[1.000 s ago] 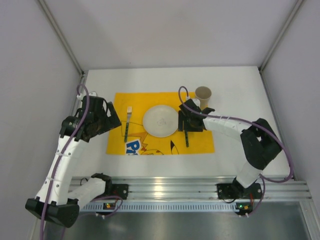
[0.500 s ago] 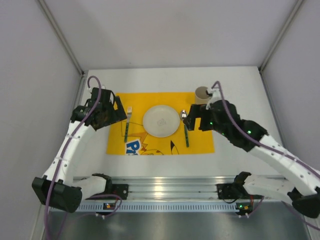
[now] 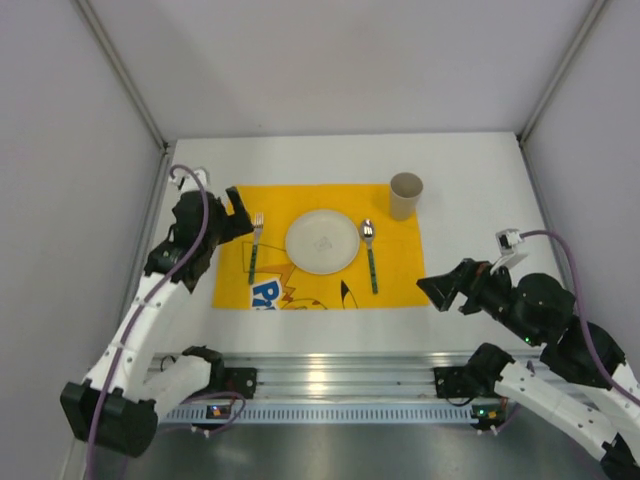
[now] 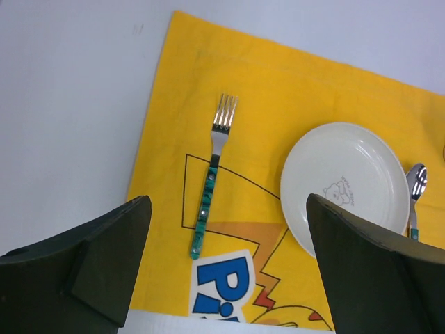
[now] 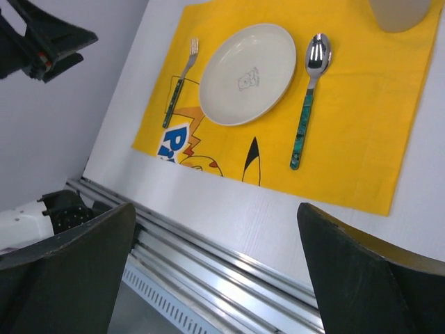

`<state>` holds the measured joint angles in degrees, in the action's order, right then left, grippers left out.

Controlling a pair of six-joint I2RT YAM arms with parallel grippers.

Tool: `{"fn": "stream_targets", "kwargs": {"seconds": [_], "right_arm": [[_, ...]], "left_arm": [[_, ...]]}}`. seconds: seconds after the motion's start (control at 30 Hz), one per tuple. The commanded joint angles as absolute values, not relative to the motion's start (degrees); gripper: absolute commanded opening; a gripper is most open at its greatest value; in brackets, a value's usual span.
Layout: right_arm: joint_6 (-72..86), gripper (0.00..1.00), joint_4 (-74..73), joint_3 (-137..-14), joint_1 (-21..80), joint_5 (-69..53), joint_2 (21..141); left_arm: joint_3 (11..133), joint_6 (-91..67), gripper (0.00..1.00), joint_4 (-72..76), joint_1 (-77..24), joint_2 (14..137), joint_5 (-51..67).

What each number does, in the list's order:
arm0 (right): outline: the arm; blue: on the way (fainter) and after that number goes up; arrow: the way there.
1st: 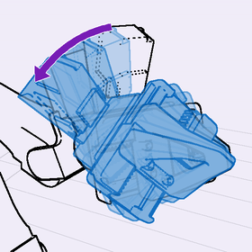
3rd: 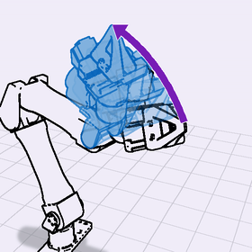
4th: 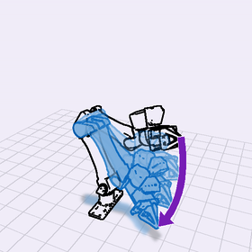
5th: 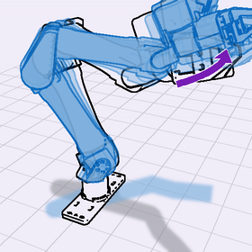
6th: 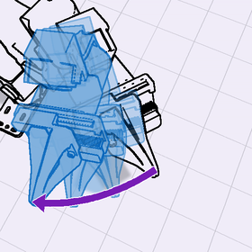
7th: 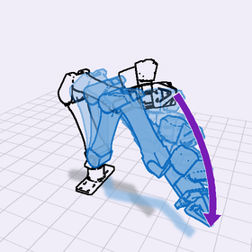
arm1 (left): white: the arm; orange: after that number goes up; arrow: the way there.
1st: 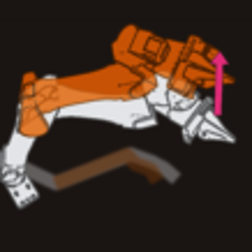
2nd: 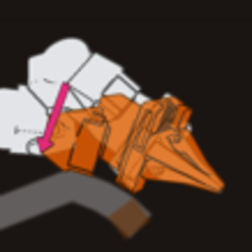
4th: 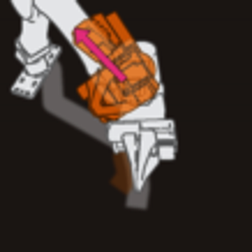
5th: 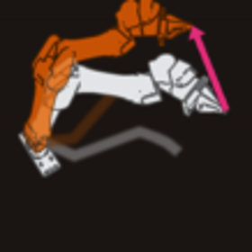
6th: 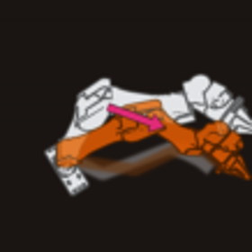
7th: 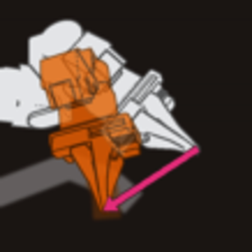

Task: Set the dinner table for one person

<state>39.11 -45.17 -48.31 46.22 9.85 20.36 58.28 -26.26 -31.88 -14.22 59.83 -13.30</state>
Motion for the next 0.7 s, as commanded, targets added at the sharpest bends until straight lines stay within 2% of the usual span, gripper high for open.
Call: {"fn": "stream_targets", "kwargs": {"seconds": [0.0, 0.03, 0.1, 0.3, 0.67], "right_arm": [[41.75, 1.00, -47.89, -49.04, 46.76, 12.65, 19.51], [41.75, 1.00, -48.25, -49.22, 46.76, 13.27, 19.60], [41.75, 1.00, -48.95, -49.31, 46.67, 13.71, 20.30], [39.82, 1.00, -49.48, -51.06, 46.67, 13.62, 23.81], [39.29, 1.00, -50.80, -51.94, 46.67, 18.45, 23.11]], "left_arm": [[47.14, -18.03, 0.98, -7.60, -14.59, 47.49, -16.52], [41.98, -16.45, 0.98, -4.60, -14.59, 42.85, -16.18], [39.38, -12.59, 0.99, -1.50, -14.59, 40.53, -16.26], [41.13, -11.25, 0.99, -8.08, -14.59, 41.75, -19.50], [40.34, -10.11, 0.99, -8.44, -14.59, 40.61, -21.62]]}}
